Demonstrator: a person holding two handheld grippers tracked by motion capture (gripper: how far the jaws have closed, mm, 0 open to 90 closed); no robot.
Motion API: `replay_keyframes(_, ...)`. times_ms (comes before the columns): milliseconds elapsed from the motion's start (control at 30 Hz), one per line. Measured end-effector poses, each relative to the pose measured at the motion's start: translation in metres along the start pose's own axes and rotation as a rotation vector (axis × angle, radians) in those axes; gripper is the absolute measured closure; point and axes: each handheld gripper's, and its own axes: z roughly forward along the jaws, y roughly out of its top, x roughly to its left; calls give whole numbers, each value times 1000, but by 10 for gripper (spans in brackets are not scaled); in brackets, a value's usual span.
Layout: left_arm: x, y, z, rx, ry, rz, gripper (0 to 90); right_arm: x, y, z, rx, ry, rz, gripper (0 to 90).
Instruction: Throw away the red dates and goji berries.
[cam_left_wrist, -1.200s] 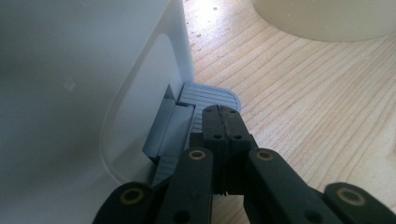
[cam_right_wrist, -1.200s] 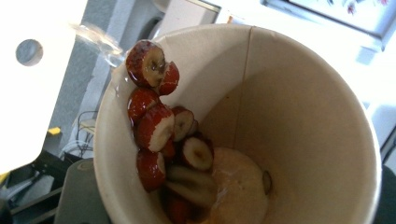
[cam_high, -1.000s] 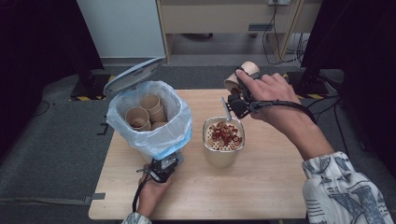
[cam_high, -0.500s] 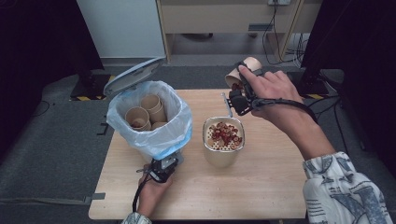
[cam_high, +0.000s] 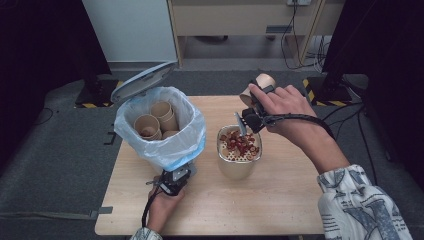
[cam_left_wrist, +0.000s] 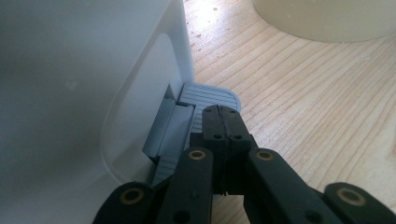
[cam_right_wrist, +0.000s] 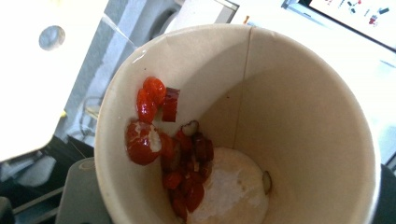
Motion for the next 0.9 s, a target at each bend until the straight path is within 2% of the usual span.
replay_keyframes(67,0,0,0,0,-2,0,893,3,-1,0,-4,4,-7,329)
replay_keyframes(133,0,0,0,0,-2,0,893,3,-3,-1,-6,10,11,328)
replay_keyframes(200,0,0,0,0,-3,1,893,2,-7,-1,-17,13,65,328)
replay_keyframes(433,0,0,0,-1,-2,0,893,5,-14,-1,-47,34,167,327)
replay_keyframes(467,0,0,0,-1,-2,0,893,5,-14,-1,-47,34,167,327)
replay_keyframes(500,0,0,0,0,-3,1,893,7,-16,0,-57,43,200,326)
replay_keyframes(800,1,0,0,0,-4,1,893,16,-23,4,-74,86,280,326)
replay_keyframes(900,1,0,0,0,-5,2,893,19,-26,7,-101,113,355,326)
